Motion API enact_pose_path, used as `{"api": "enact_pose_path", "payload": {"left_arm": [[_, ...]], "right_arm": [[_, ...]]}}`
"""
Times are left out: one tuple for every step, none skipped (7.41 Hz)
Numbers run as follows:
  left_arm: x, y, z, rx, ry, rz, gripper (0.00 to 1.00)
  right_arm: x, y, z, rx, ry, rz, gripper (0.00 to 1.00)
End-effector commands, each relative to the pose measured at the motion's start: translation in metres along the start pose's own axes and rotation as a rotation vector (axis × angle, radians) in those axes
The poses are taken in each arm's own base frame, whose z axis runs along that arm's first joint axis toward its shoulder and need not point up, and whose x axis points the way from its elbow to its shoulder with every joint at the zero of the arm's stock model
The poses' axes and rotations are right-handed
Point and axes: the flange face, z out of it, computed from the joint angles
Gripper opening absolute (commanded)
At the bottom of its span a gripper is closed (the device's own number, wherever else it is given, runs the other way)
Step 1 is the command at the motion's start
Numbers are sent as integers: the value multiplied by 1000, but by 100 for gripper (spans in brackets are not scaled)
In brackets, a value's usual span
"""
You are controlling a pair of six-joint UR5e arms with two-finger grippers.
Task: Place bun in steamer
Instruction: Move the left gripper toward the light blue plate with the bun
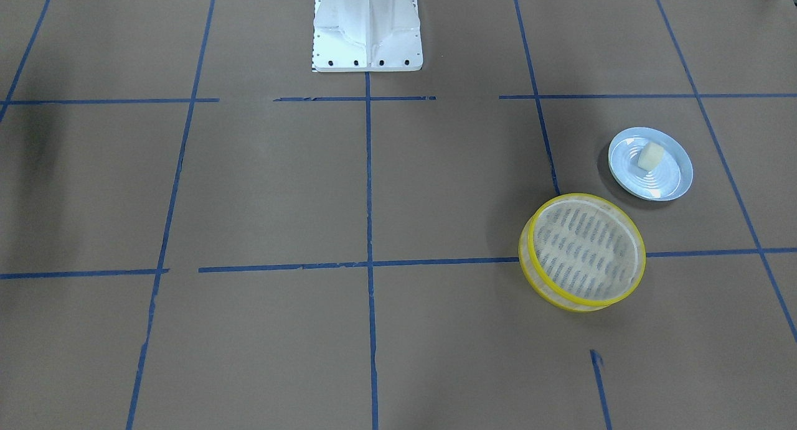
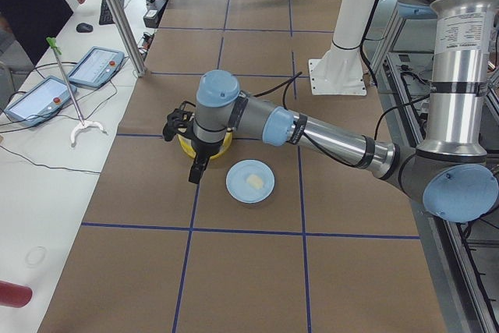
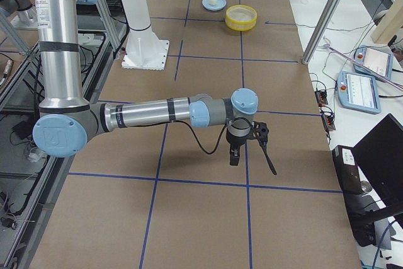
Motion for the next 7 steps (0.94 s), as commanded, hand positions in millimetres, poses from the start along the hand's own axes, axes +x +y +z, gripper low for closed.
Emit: {"api": "enact_pose_path", "payload": {"left_arm": [[76, 16, 47, -76, 66, -26, 100], [72, 52, 71, -54, 52, -10, 100], [63, 85, 90, -3, 76, -30, 100], [37, 106, 120, 24, 100, -59, 100], [36, 119, 148, -5, 118, -75, 100], [47, 127, 166, -46, 131, -91, 100], [54, 131, 177, -74, 136, -104, 100]], "right_arm": [[0, 0, 0, 0, 0, 0, 100], [0, 0, 0, 0, 0, 0, 100], [0, 0, 0, 0, 0, 0, 100], [0, 0, 0, 0, 0, 0, 100], [0, 0, 0, 0, 0, 0, 100], [0, 0, 0, 0, 0, 0, 100], [0, 0, 0, 0, 0, 0, 100]]}}
